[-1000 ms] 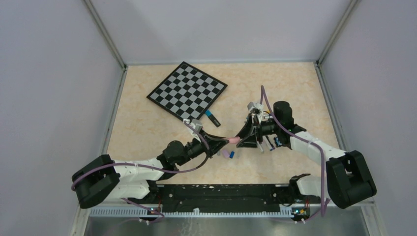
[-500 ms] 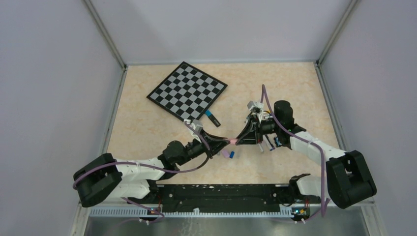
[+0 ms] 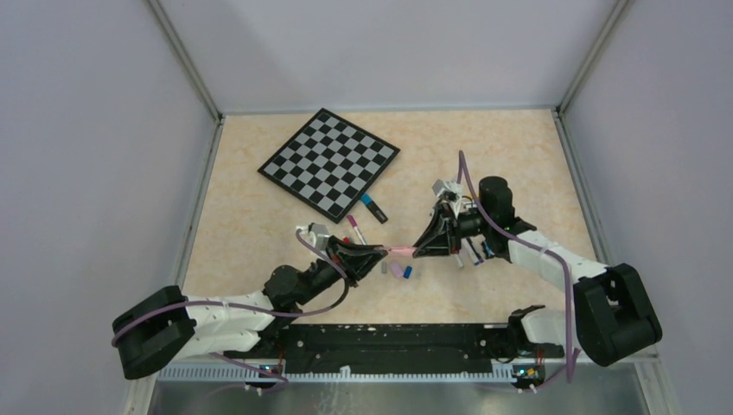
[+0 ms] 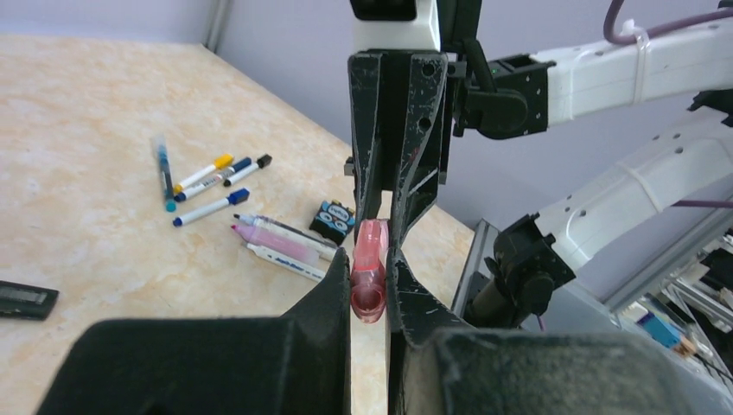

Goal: Open the pen caps
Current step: Open the pen cap from the pen.

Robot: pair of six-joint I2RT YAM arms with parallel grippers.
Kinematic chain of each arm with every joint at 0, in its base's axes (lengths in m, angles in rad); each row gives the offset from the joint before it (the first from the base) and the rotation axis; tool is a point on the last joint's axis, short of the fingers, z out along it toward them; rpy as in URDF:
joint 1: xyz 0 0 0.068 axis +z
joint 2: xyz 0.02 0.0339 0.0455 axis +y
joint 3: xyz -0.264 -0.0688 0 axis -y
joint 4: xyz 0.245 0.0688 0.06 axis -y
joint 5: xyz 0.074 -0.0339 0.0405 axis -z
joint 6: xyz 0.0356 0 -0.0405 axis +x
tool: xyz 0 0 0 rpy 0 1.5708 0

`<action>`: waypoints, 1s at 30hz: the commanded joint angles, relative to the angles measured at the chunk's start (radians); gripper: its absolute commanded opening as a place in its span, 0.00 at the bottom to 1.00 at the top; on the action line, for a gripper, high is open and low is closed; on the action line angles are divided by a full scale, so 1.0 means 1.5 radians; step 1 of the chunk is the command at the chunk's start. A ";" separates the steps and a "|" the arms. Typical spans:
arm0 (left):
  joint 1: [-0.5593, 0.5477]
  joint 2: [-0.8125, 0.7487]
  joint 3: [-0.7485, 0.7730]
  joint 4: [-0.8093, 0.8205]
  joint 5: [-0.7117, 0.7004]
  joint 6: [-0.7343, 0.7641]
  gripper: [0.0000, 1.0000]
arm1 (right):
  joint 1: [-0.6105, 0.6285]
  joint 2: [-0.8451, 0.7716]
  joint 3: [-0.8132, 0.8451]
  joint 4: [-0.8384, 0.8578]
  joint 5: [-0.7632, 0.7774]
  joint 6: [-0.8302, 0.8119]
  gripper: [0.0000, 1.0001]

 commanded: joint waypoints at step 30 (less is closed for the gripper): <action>0.010 0.178 0.186 0.006 0.293 -0.064 0.49 | -0.026 -0.023 0.060 -0.137 0.117 -0.109 0.00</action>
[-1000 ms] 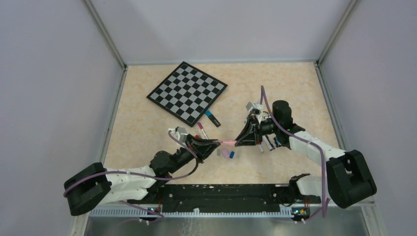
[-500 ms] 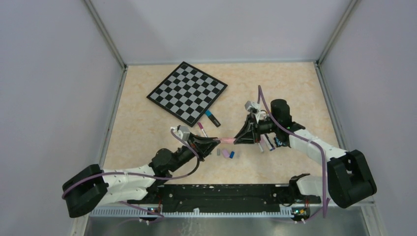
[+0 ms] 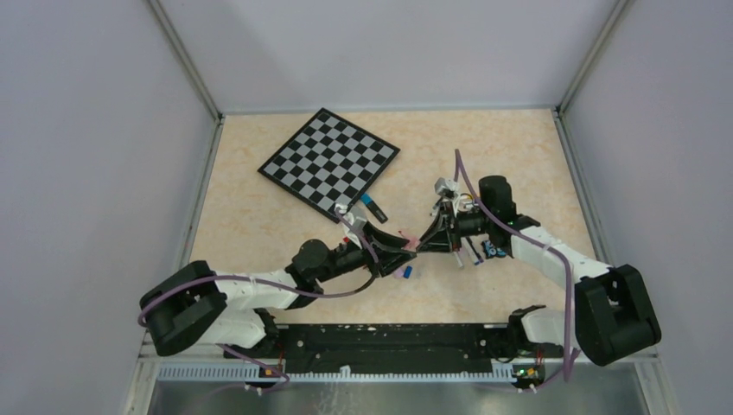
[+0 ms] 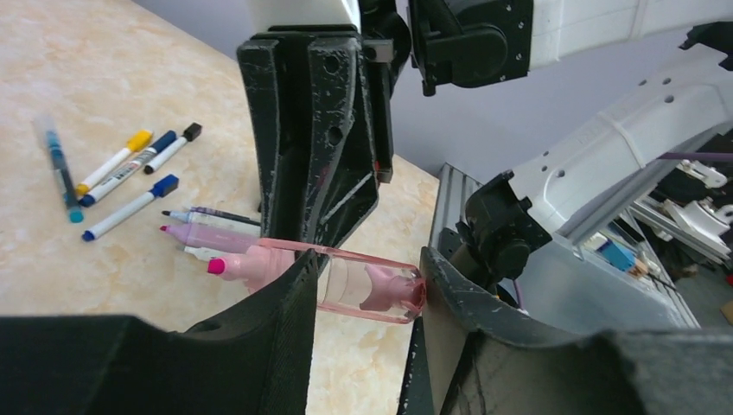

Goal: Open the pen caps
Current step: Open the pen cap from the pen.

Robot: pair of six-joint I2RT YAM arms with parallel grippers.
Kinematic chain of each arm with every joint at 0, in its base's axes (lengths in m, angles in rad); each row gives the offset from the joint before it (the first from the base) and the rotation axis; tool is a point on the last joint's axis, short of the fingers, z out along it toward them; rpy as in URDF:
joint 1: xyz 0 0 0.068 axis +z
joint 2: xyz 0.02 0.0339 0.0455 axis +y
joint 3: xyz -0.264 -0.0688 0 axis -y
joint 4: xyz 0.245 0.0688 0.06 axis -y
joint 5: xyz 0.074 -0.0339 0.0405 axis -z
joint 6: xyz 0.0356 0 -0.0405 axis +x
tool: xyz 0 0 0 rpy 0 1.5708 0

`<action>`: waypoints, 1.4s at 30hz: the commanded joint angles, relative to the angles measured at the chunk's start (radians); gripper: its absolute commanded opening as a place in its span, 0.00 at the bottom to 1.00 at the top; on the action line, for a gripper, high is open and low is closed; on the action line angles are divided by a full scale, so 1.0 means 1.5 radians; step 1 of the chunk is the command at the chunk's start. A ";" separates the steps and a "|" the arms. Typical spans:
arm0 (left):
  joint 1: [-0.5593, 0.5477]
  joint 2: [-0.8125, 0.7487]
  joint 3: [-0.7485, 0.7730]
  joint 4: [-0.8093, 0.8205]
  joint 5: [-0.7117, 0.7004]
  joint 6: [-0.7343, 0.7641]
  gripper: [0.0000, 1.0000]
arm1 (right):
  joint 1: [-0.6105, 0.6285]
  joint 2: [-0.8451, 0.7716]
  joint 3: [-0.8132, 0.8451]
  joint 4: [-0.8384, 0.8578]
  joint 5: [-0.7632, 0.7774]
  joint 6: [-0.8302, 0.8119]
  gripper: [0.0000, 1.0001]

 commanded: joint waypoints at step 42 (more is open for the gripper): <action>-0.005 -0.033 -0.046 0.120 -0.184 -0.006 0.88 | -0.013 -0.030 -0.005 0.119 -0.080 0.046 0.00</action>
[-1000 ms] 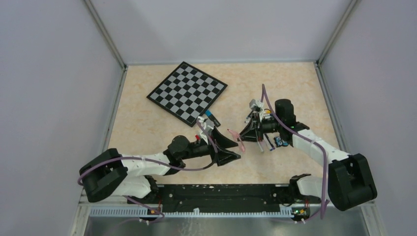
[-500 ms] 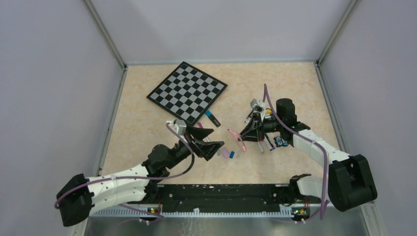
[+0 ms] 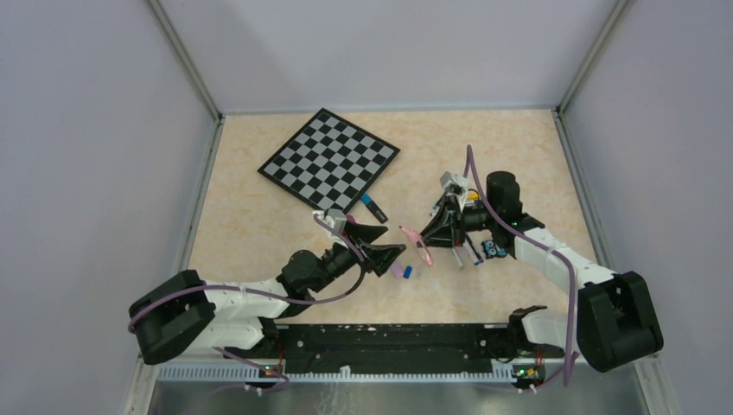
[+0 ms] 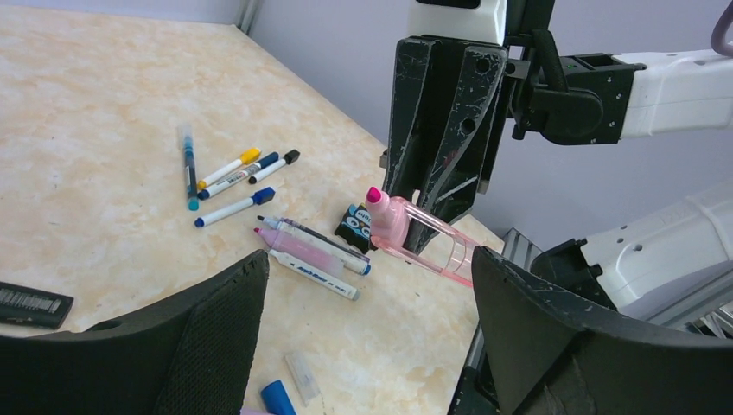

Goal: Open the pen caps
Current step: Open the pen cap from the pen.

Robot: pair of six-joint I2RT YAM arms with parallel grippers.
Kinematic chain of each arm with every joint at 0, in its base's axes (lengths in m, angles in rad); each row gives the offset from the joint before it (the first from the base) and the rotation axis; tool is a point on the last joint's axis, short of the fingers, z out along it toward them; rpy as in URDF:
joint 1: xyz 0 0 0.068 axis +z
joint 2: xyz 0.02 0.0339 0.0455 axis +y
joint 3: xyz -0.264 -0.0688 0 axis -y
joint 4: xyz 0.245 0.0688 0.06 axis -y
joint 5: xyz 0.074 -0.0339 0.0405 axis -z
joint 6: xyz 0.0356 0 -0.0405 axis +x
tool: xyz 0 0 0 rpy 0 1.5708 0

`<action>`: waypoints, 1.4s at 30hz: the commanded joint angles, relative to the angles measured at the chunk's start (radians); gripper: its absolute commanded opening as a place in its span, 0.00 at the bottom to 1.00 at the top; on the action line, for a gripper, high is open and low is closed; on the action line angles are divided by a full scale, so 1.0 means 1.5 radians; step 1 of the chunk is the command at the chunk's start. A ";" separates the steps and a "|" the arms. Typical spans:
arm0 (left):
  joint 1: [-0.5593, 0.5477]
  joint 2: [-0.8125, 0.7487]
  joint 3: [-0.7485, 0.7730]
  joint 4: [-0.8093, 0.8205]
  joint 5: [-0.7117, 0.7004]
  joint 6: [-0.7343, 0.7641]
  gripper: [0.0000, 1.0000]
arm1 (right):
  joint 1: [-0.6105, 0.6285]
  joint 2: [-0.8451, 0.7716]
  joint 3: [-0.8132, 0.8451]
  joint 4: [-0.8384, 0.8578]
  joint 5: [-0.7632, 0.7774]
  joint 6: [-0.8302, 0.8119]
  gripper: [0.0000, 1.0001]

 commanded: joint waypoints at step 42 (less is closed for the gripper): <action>0.004 0.171 0.063 0.245 0.076 -0.050 0.00 | 0.024 -0.002 -0.010 0.034 -0.035 0.013 0.10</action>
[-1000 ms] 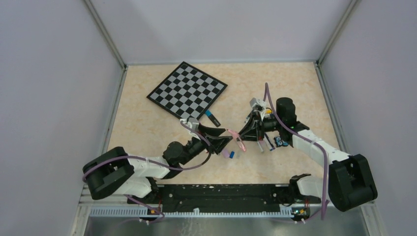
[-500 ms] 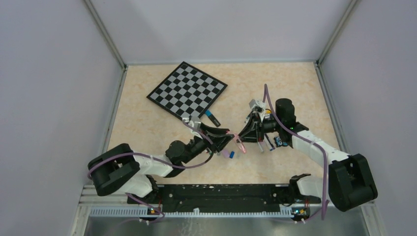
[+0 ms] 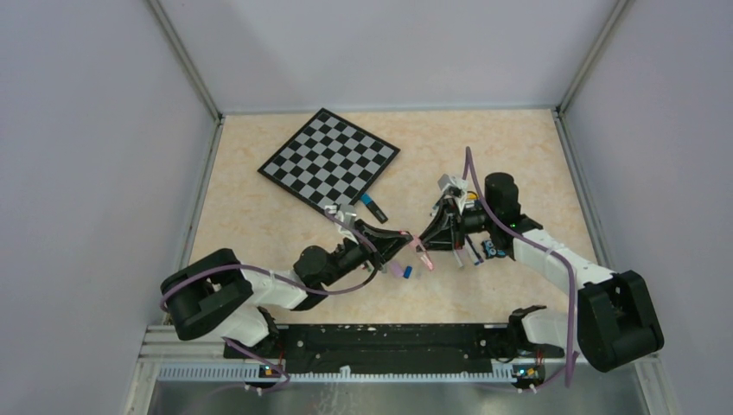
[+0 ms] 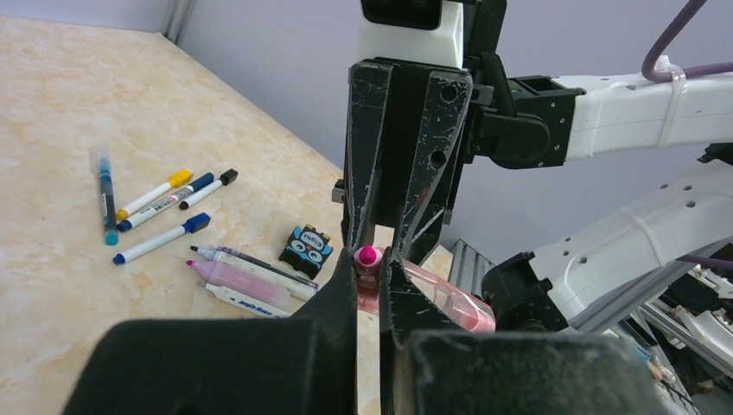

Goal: Open the pen caps
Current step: Open the pen cap from the pen.

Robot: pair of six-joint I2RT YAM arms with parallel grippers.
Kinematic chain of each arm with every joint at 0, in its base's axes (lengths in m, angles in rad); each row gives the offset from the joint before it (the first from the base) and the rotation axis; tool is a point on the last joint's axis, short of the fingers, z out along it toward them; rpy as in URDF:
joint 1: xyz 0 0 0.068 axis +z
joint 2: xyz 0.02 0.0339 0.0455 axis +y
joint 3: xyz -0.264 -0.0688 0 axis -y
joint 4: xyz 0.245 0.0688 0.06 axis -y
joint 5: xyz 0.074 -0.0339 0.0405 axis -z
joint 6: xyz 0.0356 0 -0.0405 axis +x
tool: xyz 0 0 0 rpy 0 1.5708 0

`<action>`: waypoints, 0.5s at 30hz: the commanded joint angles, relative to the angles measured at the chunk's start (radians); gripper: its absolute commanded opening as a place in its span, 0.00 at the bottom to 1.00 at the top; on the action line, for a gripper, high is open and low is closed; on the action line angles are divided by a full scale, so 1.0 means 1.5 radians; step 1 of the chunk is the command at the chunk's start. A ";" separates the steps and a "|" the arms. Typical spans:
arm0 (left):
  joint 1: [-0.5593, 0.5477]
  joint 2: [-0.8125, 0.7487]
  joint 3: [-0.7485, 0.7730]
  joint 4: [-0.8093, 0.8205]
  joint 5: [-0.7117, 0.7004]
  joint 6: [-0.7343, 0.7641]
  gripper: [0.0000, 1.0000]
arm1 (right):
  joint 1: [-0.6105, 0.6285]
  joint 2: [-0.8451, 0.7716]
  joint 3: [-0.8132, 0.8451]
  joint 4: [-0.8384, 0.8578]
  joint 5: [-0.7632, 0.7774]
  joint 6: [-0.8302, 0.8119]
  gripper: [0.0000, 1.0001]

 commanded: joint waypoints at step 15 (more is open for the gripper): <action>0.002 -0.181 -0.018 -0.188 0.002 0.113 0.00 | -0.103 -0.036 0.091 -0.329 0.025 -0.330 0.67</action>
